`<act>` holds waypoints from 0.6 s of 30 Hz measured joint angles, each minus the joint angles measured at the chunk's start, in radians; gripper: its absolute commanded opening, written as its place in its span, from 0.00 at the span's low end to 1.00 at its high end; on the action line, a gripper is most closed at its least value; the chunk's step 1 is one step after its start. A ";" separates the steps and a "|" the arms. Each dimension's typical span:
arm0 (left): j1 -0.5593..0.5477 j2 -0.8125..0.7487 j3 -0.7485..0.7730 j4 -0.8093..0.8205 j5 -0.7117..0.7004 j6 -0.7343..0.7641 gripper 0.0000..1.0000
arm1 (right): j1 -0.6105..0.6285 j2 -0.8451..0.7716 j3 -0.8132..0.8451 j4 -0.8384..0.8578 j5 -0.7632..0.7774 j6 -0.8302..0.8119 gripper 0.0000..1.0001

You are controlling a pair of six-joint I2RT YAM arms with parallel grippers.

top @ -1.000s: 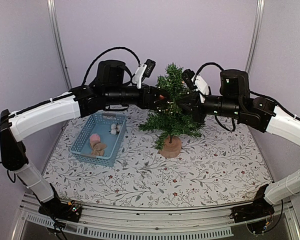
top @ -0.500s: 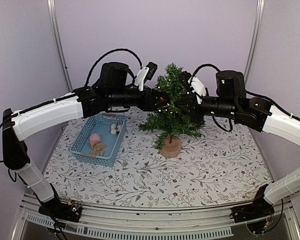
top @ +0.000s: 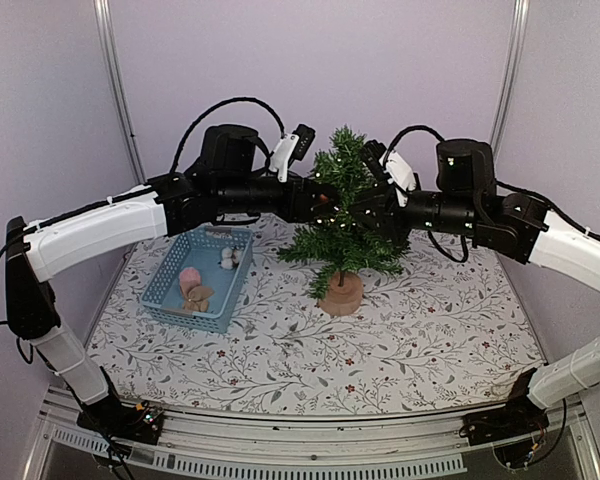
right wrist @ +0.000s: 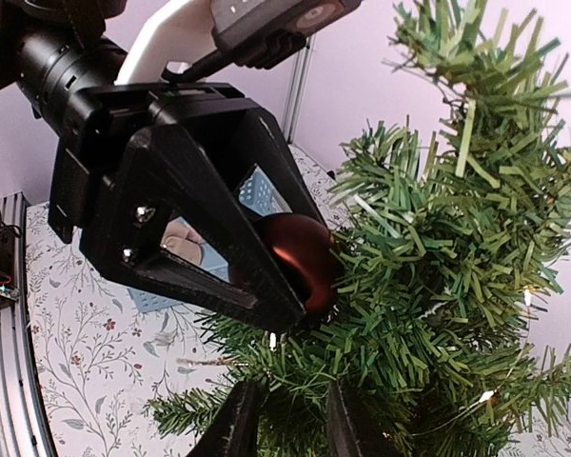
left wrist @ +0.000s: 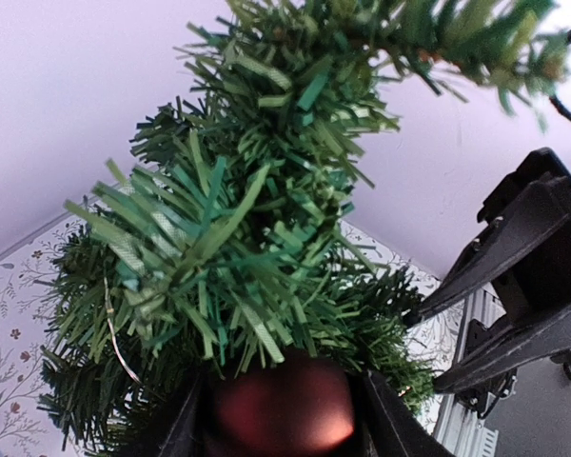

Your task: Decorate the small christmas tree

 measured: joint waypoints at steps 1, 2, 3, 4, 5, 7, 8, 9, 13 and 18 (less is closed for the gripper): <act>0.000 0.000 0.000 0.000 0.000 0.000 0.02 | 0.000 -0.005 0.000 0.000 -0.002 -0.002 0.28; 0.000 0.000 0.000 0.000 0.000 0.000 0.02 | 0.000 -0.011 0.000 0.001 -0.005 -0.003 0.27; 0.000 0.000 0.000 0.000 0.000 0.000 0.02 | 0.000 -0.016 0.000 0.002 -0.006 -0.005 0.26; 0.000 0.000 0.000 0.000 0.000 0.000 0.02 | 0.000 -0.023 0.000 0.004 -0.011 -0.007 0.24; 0.000 0.000 0.000 0.000 0.000 0.000 0.02 | 0.000 -0.030 0.000 0.008 -0.018 -0.008 0.23; -0.001 0.000 0.000 0.000 0.000 0.000 0.02 | 0.000 -0.041 0.000 0.016 -0.027 -0.012 0.20; -0.001 0.000 0.000 0.000 0.000 0.000 0.02 | 0.000 -0.045 0.000 0.018 -0.034 -0.012 0.18; -0.002 0.000 0.000 0.000 0.000 0.000 0.02 | 0.000 -0.048 0.000 0.020 -0.042 -0.014 0.17; -0.002 0.000 0.000 0.000 0.000 0.002 0.02 | 0.000 -0.047 0.000 0.021 -0.069 -0.023 0.15; -0.002 0.000 0.009 -0.001 0.000 0.003 0.02 | 0.000 -0.030 0.006 0.019 -0.090 -0.032 0.19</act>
